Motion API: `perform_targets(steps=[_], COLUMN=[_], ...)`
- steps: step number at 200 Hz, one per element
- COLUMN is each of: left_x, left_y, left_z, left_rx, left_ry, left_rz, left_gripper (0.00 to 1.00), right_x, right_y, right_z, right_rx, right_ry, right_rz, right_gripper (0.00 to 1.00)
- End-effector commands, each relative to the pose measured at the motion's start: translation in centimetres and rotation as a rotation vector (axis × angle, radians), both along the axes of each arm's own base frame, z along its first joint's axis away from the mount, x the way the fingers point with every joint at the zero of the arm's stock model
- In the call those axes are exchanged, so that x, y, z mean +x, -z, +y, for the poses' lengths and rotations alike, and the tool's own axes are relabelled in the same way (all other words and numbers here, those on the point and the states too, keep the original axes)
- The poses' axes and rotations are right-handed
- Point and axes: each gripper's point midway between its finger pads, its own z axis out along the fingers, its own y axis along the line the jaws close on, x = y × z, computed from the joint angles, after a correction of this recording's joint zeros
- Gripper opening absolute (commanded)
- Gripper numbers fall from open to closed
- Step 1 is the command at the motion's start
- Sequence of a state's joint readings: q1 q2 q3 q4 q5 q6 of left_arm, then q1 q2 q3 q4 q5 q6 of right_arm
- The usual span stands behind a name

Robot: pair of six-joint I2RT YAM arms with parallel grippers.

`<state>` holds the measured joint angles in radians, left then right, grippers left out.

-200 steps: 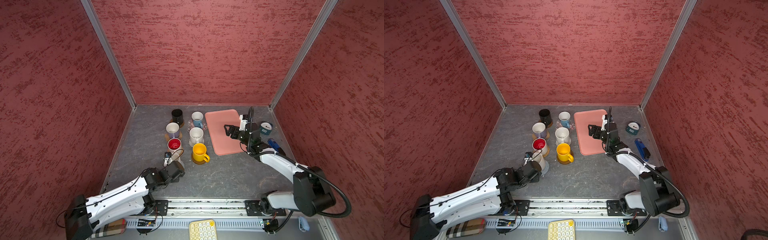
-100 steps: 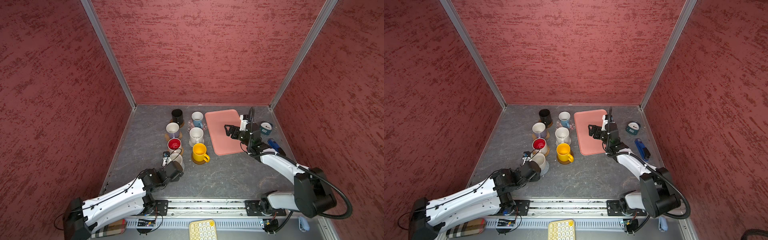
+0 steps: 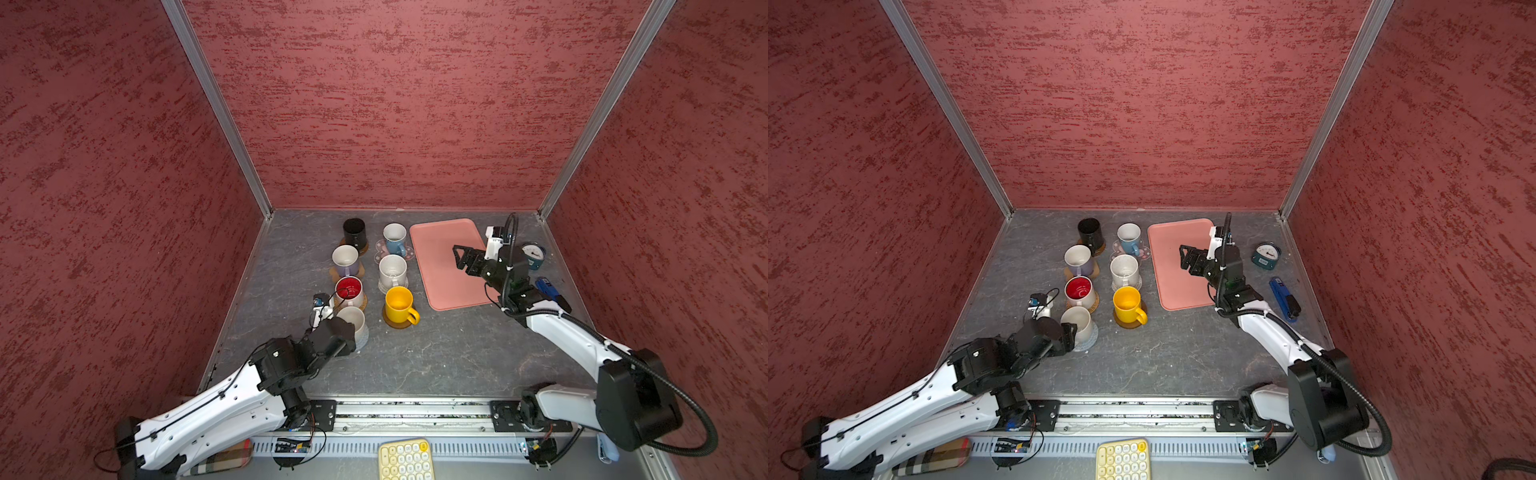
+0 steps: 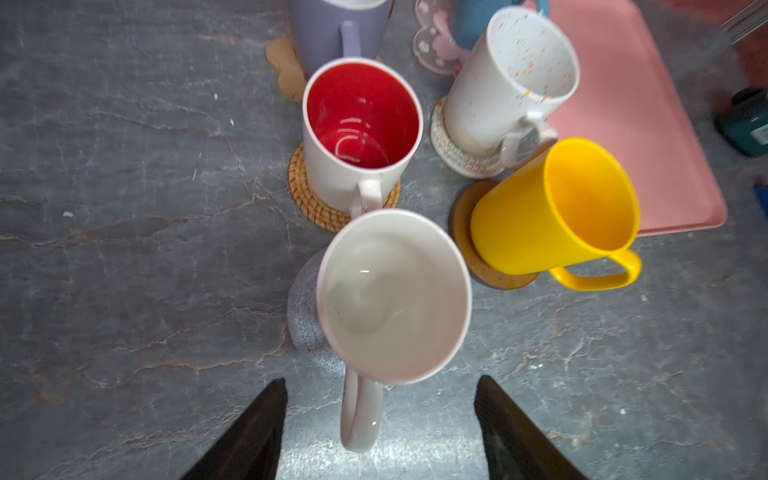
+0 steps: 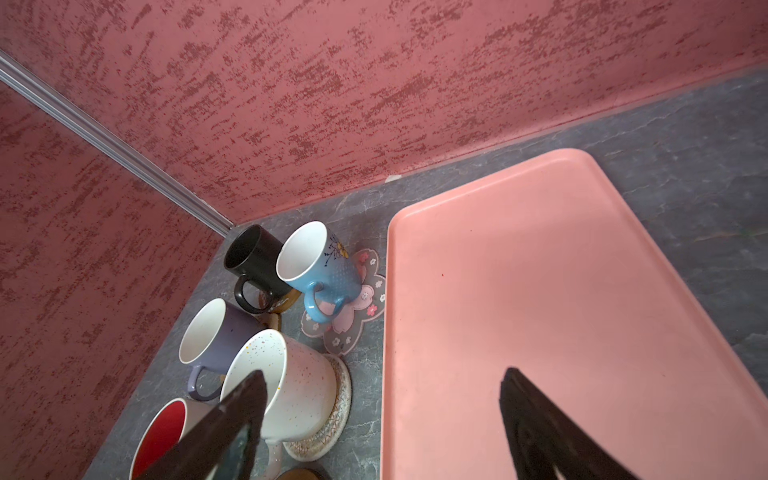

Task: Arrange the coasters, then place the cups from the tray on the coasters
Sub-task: 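Open the left gripper and lift it away from the white mug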

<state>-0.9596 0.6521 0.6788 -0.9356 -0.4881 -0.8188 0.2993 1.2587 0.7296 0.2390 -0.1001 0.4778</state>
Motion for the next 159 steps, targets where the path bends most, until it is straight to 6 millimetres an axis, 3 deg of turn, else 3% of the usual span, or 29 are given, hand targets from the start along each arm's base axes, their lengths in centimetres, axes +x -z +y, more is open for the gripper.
perform_targets(steps=[1,55,85,99,109,116,142,159], left_x=[0.0,0.8,1.4,1.6,1.9,2.2,4.2,5.9], left_y=[-1.8,-7.7,-10.8,-12.3,-13.4,-13.9,-14.8,-15.2], left_z=[1.2,1.3,1.7,2.0,2.3,2.4,4.0,4.8], left_rx=[0.058,0.04,0.079,0.092,0.109,0.133,0.231,0.198], left_ry=[0.006,0.038,0.051,0.058,0.06,0.065,0.003,-0.05], left_rz=[-0.039,-0.164,-0.229,-0.265,-0.293,-0.31,-0.321,-0.314], left_gripper=[0.73,0.76,0.79,0.84,0.93,1.0,0.99,1.0], right_x=[-0.1,-1.6,-2.3,-2.9,-3.2,-3.3,-4.0,-4.5], right_y=[-1.8,-3.6,-3.2,-3.1,-2.8,-2.6,-1.3,-0.9], right_z=[-1.1,-2.5,-3.6,-3.2,-3.0,-3.1,-3.9,-4.5], right_rx=[-0.006,-0.023,-0.051,-0.052,-0.055,-0.058,-0.073,-0.088], right_ry=[0.039,0.074,0.095,0.054,0.038,0.039,0.074,0.1], right_rz=[-0.037,-0.058,-0.042,-0.038,-0.033,-0.026,0.01,0.009], right_gripper=[0.88,0.89,0.97,0.99,0.99,0.99,0.99,0.99])
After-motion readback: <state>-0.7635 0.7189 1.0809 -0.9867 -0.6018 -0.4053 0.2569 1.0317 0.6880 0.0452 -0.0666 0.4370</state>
